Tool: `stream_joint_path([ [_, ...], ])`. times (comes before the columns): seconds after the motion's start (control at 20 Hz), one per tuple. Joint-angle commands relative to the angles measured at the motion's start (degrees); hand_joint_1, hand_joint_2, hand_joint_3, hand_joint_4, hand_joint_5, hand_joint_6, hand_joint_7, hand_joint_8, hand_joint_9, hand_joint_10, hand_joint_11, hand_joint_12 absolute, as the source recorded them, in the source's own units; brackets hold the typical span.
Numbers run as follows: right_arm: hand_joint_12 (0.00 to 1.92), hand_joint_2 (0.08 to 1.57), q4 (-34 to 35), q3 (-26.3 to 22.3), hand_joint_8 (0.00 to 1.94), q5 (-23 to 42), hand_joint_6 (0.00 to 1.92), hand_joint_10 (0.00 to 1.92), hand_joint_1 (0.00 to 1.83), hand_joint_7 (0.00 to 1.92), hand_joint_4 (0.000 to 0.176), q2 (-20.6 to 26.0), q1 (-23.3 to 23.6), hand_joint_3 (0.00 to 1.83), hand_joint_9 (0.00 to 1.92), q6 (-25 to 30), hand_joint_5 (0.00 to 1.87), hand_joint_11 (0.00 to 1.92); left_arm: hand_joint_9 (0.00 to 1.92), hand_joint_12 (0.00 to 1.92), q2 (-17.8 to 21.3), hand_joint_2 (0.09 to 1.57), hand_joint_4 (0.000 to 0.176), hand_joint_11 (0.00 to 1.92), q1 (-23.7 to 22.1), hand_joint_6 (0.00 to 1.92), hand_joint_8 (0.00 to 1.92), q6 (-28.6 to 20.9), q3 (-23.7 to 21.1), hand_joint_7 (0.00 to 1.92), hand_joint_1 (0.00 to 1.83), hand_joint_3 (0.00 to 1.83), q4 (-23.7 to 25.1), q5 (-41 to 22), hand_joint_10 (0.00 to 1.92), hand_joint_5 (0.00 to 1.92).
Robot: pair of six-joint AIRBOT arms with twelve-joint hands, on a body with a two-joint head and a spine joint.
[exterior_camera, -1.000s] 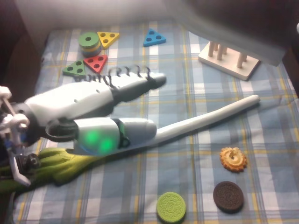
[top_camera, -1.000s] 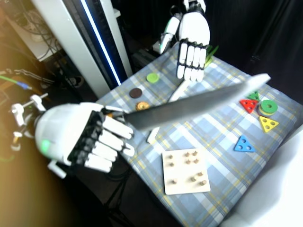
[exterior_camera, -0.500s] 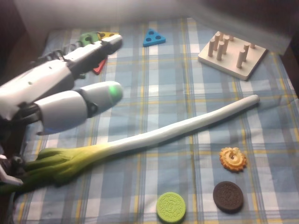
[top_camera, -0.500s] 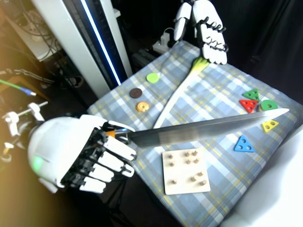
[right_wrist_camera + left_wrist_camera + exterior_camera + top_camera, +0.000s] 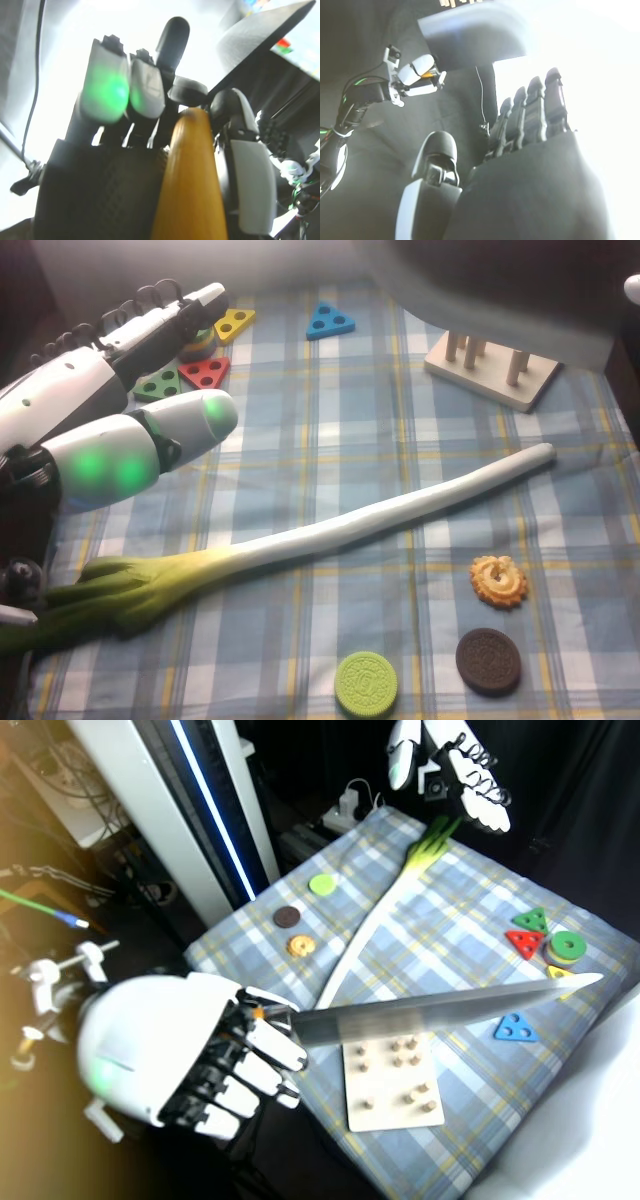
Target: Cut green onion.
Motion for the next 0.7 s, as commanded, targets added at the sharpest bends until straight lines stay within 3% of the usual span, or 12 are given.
stream_joint_path([
  [0.0, 1.92, 1.45, 2.22, 0.69, 1.94, 7.12, 1.92, 1.92, 0.33, 1.30, 0.000, 0.63, 0.96, 0.00, 1.46, 0.13, 1.07, 1.52, 0.00, 0.00, 0.16, 1.35, 0.000, 0.00, -0.27, 0.00, 0.00, -0.18, -0.15, 0.00, 0.00, 0.00, 0.74, -7.32, 0.00, 0.00],
  [0.4, 1.92, 1.47, 2.48, 1.80, 1.94, 5.82, 1.92, 1.92, 0.35, 1.31, 0.000, 0.64, 1.76, 0.00, 1.47, 0.12, 1.06, 1.54, 0.02, 0.00, 0.35, 1.34, 0.000, 0.00, 0.37, 0.01, 0.00, -0.18, -0.56, 0.04, 0.00, 0.00, 0.61, -7.67, 0.00, 0.06],
  [0.6, 1.92, 1.41, 2.41, 2.06, 1.94, 4.81, 1.92, 1.92, 0.22, 1.32, 0.000, 0.74, 2.65, 0.00, 1.47, 0.11, 1.09, 1.53, 0.01, 0.00, 0.35, 1.34, 0.000, 0.00, 0.50, 0.00, 0.00, -0.18, -0.62, 0.02, 0.00, 0.00, 0.61, -7.62, 0.00, 0.03],
  [0.65, 1.92, 1.43, 2.29, 2.06, 1.94, 4.13, 1.92, 1.92, 0.26, 1.35, 0.000, 0.70, 2.64, 0.00, 1.50, 0.11, 1.11, 1.56, 0.02, 0.00, 0.35, 1.35, 0.000, 0.00, 0.50, 0.01, 0.00, -0.18, -0.69, 0.03, 0.00, 0.00, 0.63, -7.63, 0.01, 0.04],
])
